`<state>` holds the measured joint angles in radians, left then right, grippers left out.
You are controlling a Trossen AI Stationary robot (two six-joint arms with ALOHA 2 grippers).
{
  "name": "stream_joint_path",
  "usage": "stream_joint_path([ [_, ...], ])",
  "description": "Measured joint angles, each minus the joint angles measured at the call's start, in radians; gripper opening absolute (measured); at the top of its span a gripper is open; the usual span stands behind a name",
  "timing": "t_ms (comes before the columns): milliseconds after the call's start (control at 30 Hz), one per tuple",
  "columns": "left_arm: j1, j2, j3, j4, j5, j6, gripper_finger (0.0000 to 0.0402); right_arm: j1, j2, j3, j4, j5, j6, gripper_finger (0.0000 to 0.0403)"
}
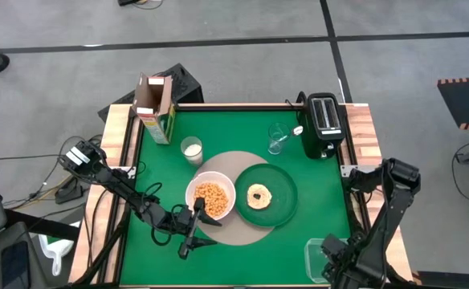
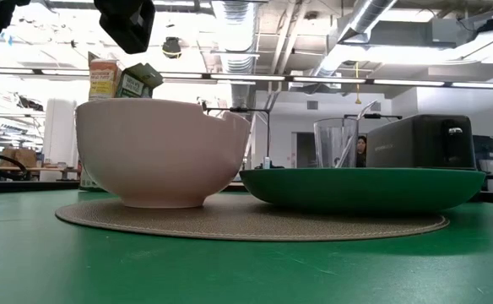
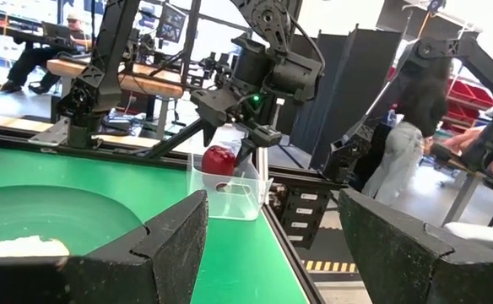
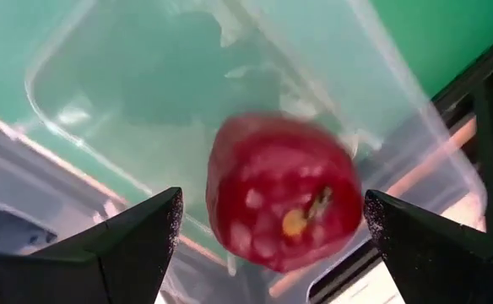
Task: Arrange a breakfast setting
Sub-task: Put the apple on the table mat in the middle between the bowl and the green plate
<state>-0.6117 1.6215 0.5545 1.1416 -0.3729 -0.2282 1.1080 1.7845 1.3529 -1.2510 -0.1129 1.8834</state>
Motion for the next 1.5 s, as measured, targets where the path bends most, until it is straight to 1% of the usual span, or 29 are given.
stream_joint_path([
  [100,0.000,0.000,0.000,0.000,0.000,0.003,0.0251,0.001,0.019,0.000,0.010,-0.020,-0.016,0.0395],
  [467,0.000,0.000,0.000,0.000,0.000,0.006,0.0251,-0.002,0.037,0.000,0.025,-0.020,-0.028,0.0395],
  [567,0.000,0.000,0.000,0.001,0.000,0.006,0.0251,-0.003,0.037,0.000,0.025,-0.020,-0.027,0.0389],
  [700,0.000,0.000,0.000,0.000,0.000,0.006,0.0251,-0.003,0.036,-0.033,0.059,-0.024,-0.026,0.0374],
  [800,0.000,0.000,0.000,0.000,0.000,0.006,0.0251,-0.003,0.037,-0.066,0.103,-0.070,-0.038,0.0359],
  [967,0.000,0.000,0.000,0.000,0.000,0.006,0.0251,-0.005,0.036,-0.069,0.110,-0.091,-0.052,0.0319],
  [1067,0.000,0.000,0.000,0.001,0.000,0.006,0.0251,-0.006,0.033,-0.067,0.106,-0.098,-0.060,0.0308],
  [1233,0.000,0.000,0.000,0.001,0.000,0.006,0.0251,-0.024,0.033,-0.035,0.090,-0.099,-0.105,0.0308],
  [1500,0.000,0.000,0.000,0.001,0.000,0.006,0.0251,-0.091,0.033,0.068,-0.049,-0.094,-0.227,0.0309],
])
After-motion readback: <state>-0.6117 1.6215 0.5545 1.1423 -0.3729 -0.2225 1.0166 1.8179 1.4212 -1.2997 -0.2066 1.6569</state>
